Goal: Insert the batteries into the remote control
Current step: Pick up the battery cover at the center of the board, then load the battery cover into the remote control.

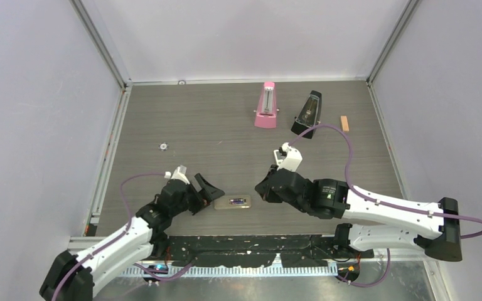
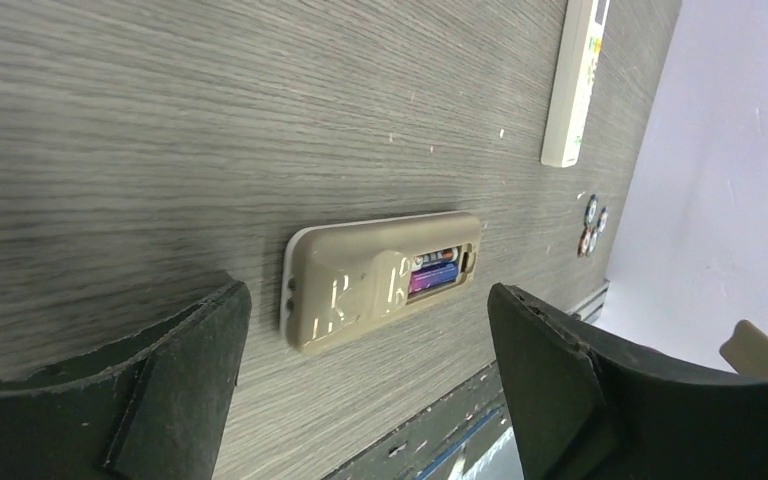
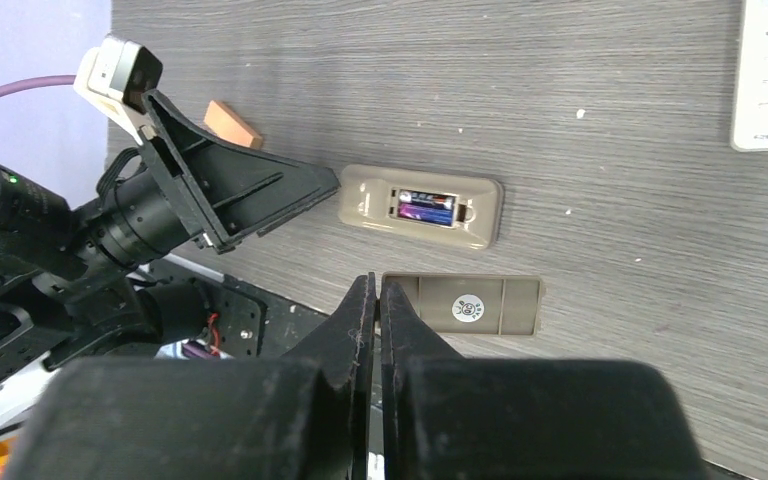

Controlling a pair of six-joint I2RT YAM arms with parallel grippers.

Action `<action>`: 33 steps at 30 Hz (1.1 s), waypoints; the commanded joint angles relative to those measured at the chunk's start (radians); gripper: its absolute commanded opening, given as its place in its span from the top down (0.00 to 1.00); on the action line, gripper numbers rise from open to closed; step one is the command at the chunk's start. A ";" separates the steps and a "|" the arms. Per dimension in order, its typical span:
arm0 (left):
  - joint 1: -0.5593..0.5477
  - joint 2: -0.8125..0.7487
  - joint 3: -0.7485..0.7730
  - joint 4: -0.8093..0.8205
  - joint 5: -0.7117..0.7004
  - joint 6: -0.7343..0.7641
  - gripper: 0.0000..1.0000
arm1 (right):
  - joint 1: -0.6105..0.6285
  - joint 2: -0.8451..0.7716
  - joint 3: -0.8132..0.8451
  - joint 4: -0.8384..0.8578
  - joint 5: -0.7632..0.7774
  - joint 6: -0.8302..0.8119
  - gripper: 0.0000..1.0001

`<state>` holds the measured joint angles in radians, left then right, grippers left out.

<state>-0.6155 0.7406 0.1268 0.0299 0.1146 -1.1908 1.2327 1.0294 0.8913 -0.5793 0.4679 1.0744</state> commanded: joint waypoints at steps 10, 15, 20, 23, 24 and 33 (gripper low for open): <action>-0.001 -0.506 0.185 -0.575 -0.165 0.117 0.08 | -0.008 -0.120 -0.058 0.359 -0.255 -0.089 0.95; -0.002 -0.564 0.304 -0.444 0.027 0.168 0.08 | -0.009 -0.161 -0.051 0.511 -0.343 -0.087 0.95; -0.002 -0.565 0.345 -0.157 0.192 0.106 0.08 | -0.008 -0.195 -0.046 0.686 -0.406 -0.016 0.95; -0.002 -0.540 0.357 0.027 0.242 -0.024 0.08 | -0.009 -0.203 -0.040 0.782 -0.438 0.037 0.95; -0.002 -0.530 0.357 0.090 0.250 -0.075 0.08 | -0.008 -0.201 -0.034 0.816 -0.442 0.043 0.95; -0.003 -0.407 0.380 0.431 0.215 -0.451 0.08 | -0.009 -0.108 0.061 1.066 -0.485 0.101 0.95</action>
<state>-0.6155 0.3038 0.4622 0.2390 0.3248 -1.4456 1.2263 0.8928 0.8837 0.2863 0.0200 1.1389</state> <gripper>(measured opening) 0.916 0.070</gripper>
